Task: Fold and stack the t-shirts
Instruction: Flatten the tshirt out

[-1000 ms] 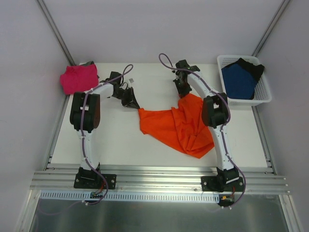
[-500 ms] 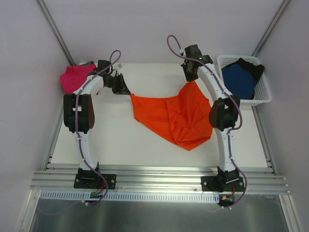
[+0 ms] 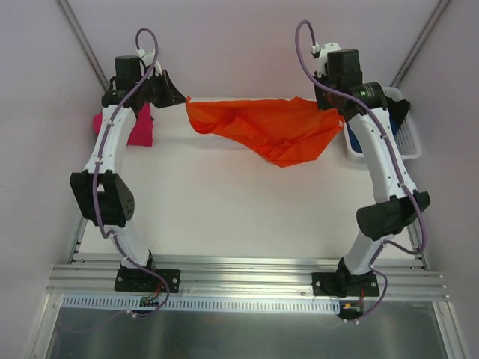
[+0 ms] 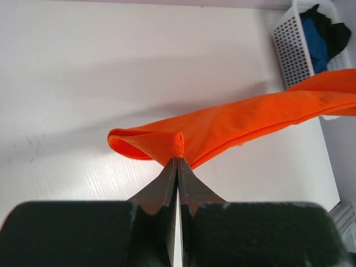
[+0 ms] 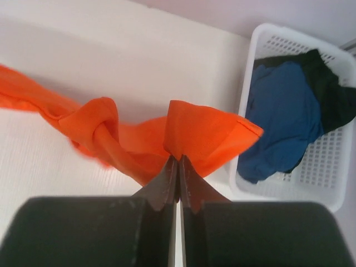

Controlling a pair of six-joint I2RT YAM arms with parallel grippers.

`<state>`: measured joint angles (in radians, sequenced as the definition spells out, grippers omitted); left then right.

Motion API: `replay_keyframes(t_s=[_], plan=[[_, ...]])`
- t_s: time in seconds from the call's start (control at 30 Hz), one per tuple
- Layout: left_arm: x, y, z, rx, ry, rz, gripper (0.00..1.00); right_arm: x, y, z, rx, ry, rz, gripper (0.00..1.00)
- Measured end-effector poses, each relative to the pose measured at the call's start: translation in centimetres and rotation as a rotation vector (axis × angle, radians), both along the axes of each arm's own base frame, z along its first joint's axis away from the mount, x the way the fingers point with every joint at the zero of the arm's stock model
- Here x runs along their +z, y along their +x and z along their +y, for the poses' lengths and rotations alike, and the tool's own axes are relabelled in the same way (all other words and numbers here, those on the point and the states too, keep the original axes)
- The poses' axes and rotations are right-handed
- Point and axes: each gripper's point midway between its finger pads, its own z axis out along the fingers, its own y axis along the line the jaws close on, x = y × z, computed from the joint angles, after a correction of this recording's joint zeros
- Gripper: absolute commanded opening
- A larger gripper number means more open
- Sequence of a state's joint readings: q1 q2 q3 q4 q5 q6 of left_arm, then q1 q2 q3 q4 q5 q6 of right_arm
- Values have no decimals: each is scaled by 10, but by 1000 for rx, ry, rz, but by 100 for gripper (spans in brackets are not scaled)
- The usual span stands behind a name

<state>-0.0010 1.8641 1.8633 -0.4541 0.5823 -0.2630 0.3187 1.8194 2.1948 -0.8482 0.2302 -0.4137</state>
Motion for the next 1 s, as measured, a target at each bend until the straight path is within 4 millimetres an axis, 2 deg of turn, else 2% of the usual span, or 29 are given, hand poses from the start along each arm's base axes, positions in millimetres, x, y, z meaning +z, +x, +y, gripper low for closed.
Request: replay_keyframes(t_s=[0.1,0.2,0.3,0.5,0.6,0.7,0.77,0.9,1.0], plan=[[42,-27,0,3,-7,-82,0,-11,-37,-3,25,23,65,1],[70,-60,-1,4,-10,-136,0,-23,-76,-3,54,54,139,1],[97,-98,0,5,-11,-204,0,-24,-107,-5,69,90,165,1],[130,-166,0,-16,11,-315,0,11,-162,-17,86,156,74,0],[143,-192,3,-21,37,-366,0,29,-196,-23,109,205,5,1],[152,-208,12,3,58,-403,0,34,-224,-25,136,249,-26,1],[155,-214,19,31,66,-412,0,37,-235,-27,144,268,-36,1],[157,-215,35,92,83,-418,0,46,-240,-27,152,290,-51,1],[159,-216,39,105,105,-425,0,59,-236,-28,146,299,-75,1]])
